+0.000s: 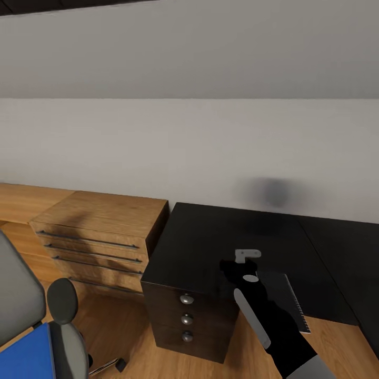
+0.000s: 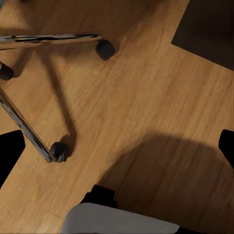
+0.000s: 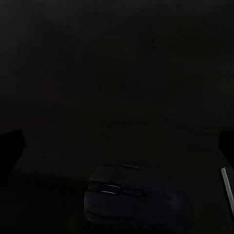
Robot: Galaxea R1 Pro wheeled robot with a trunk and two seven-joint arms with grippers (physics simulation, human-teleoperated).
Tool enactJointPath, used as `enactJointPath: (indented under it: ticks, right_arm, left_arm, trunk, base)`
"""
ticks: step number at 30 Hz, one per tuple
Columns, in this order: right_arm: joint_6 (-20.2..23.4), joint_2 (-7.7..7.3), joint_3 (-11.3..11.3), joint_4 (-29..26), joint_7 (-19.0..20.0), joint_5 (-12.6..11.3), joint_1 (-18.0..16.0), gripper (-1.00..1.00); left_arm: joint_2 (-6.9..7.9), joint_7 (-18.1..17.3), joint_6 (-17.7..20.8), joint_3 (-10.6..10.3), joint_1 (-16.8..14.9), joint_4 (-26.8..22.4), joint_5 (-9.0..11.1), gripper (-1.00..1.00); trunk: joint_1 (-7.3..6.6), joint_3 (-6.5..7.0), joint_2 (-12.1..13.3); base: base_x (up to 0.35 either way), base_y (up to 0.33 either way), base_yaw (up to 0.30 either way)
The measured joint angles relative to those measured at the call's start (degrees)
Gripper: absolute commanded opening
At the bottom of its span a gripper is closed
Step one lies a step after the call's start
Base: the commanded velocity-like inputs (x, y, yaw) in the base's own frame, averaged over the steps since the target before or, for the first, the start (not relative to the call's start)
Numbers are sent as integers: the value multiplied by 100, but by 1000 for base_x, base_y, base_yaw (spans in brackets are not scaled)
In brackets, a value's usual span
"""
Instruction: In the bedroom, organize the workspace by keeping the computer under the desk, ensuring the monitor is on the desk, placing the keyboard on the desk next to the monitor, placing the mouse on the desk next to the keyboard, moving the folder from the swivel chair onto the desk next to the mouse, stacking the notebook on top of the folder with the pen on top of the notebook, and positioning the swivel chair next to the desk.
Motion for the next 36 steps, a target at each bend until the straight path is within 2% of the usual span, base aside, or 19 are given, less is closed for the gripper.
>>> enactJointPath:
  ticks: [6,22,29,32,36]
  right_arm:
    - [0,0,-9,-10,0,1,0,100]
    - [-5,-4,-12,-3,-1,1,0,100]
    - [36,-165,-17,20,29,16,-10,100]
    - [131,-177,-27,33,13,16,-52,100]
    - [721,-164,-55,33,-14,11,-358,100]
  left_arm:
    - [-34,9,-172,19,0,25,8,100]
    - [-35,2,-171,13,0,48,10,100]
    - [-27,2,-179,12,0,48,9,100]
    - [-27,2,-175,6,0,48,5,100]
    - [-32,2,-167,4,0,48,-2,100]
  trunk:
    - [0,0,0]
    - [0,0,0]
    - [0,0,0]
    - [0,0,0]
    - [0,0,0]
  base:
    - [0,0,0]
    - [0,0,0]
    - [0,0,0]
    - [0,0,0]
    - [0,0,0]
